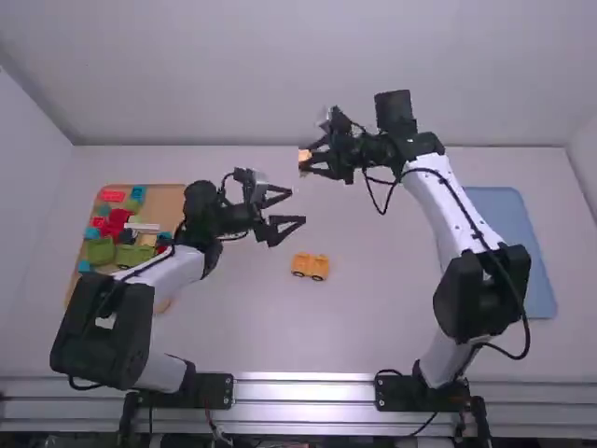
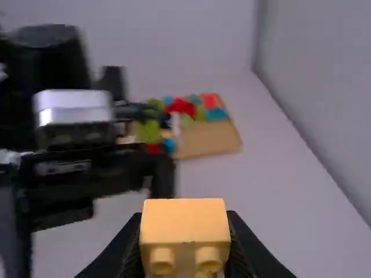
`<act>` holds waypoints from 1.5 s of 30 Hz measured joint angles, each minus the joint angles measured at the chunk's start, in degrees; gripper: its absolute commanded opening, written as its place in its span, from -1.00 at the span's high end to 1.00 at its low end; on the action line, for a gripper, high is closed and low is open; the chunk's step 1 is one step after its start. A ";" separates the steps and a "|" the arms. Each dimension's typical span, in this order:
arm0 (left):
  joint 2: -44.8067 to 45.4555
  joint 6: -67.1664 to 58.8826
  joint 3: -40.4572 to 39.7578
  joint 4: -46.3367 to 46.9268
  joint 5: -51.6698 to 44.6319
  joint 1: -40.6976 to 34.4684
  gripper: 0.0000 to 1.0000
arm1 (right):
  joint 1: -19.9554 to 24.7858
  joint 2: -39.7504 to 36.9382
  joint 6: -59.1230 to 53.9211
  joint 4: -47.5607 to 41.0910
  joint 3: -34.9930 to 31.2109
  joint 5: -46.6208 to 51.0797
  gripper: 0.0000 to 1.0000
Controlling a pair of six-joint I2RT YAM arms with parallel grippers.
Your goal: Assemble lego blocks to make yellow taxi
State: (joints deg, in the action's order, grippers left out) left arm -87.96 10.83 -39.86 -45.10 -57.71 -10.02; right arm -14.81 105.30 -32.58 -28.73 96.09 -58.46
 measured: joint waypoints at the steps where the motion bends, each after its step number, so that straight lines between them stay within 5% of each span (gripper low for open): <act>1: 0.00 -0.92 0.00 1.95 0.98 0.00 -0.98 | -0.26 0.00 2.08 -0.39 0.02 3.91 1.00; 9: 0.00 -6.36 0.00 5.46 5.46 0.74 -0.98 | -6.40 -2.21 10.23 -15.89 0.04 37.22 1.00; 16: 0.00 -7.52 0.00 5.51 8.48 1.18 -0.98 | -8.20 -3.50 11.34 -20.31 -4.59 49.03 1.00; 26: 0.00 -8.55 0.00 5.70 8.94 3.43 -0.98 | -7.45 -3.52 5.53 -19.12 -19.93 52.37 0.85; 28: 0.00 -8.55 0.00 5.68 8.83 4.33 -0.98 | -7.61 -3.52 2.71 -19.47 -23.12 52.02 0.61; 34: 0.00 -8.55 0.00 4.98 5.01 6.29 -0.98 | -8.57 -3.52 -5.16 -15.72 -30.56 52.48 0.66; 45: 0.00 -8.55 0.00 5.55 1.55 7.15 -0.98 | -7.15 -3.52 -13.46 -11.13 -35.04 53.24 0.35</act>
State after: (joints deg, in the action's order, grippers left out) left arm -87.96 2.28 -39.86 -39.55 -56.16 -2.87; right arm -21.96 101.78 -46.04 -39.86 61.06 -5.21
